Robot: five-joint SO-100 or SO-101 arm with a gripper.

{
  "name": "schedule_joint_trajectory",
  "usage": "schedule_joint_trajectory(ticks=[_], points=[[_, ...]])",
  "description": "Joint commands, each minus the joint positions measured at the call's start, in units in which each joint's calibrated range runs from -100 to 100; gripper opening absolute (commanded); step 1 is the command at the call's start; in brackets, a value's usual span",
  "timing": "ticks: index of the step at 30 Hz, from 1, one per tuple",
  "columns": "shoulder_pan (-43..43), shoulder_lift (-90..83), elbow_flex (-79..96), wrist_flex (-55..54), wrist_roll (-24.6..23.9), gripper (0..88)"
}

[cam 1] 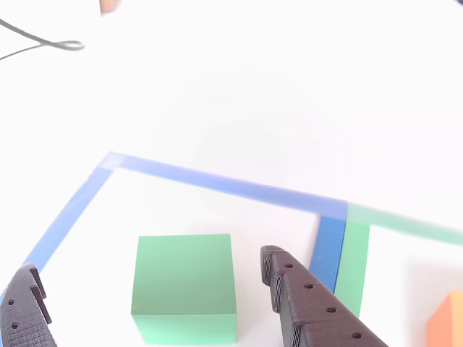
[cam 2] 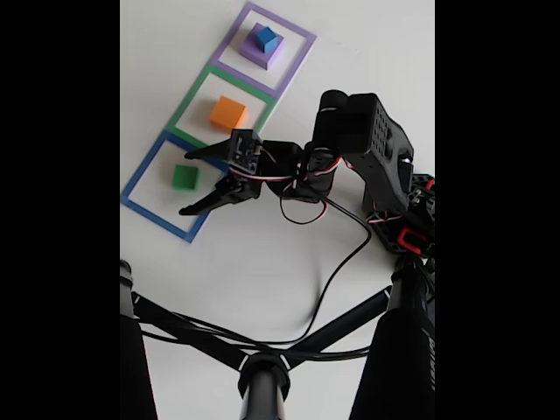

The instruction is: Tower of hanoi

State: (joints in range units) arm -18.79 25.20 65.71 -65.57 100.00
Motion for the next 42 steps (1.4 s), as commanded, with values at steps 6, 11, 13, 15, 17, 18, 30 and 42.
schedule_joint_trajectory(ticks=[6, 11, 13, 15, 17, 18, 30, 42], points=[[-1.0, 1.8, -3.4, -1.3, 0.0, 35.5], [-1.1, 2.7, -3.3, -1.2, 0.0, 35.3], [-1.2, 3.0, -3.2, -1.3, 0.0, 35.2], [-1.2, 3.2, -3.2, -1.4, 0.0, 35.1], [-1.3, 3.4, -3.2, -1.4, 0.0, 34.5], [-1.3, 3.5, -3.3, -1.4, 0.0, 34.0], [-2.4, 3.7, -3.7, -1.4, 0.0, 19.7], [-2.9, 3.0, -3.8, -1.7, 0.0, 11.6]])
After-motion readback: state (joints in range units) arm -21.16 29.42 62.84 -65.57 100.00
